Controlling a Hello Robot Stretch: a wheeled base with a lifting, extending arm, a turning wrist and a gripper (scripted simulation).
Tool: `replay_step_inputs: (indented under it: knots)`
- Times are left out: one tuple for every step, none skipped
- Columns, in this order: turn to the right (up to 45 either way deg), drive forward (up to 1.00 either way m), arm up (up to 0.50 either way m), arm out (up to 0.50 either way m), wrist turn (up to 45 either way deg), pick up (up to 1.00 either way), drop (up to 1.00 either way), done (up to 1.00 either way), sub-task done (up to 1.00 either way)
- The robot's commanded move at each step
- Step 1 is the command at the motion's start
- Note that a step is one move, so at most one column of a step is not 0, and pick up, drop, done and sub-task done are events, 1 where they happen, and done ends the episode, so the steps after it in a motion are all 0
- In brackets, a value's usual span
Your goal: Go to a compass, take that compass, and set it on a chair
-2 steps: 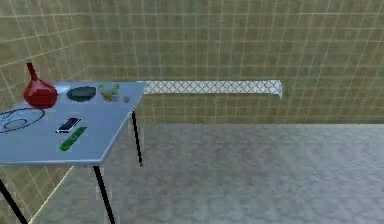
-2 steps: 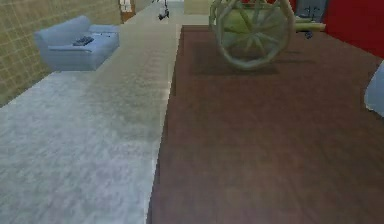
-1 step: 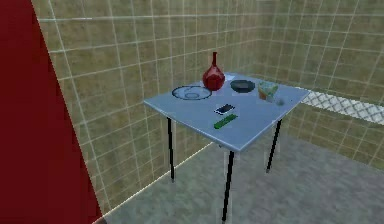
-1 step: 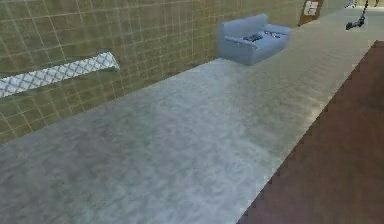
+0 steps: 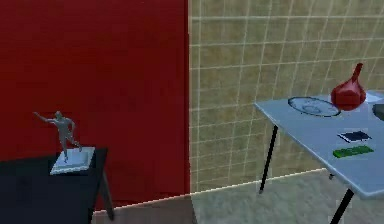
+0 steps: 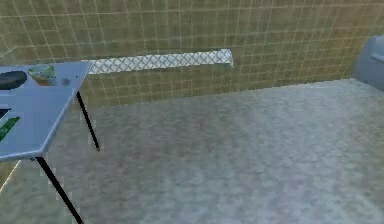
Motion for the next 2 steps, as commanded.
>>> replay_step_inputs:
  knots:
    - [0.0, 0.7, 0.0, 0.0, 0.0, 0.0, 0.0, 0.0, 0.0]
    - [-45.0, 0.0, 0.0, 0.0, 0.0, 0.0, 0.0, 0.0, 0.0]
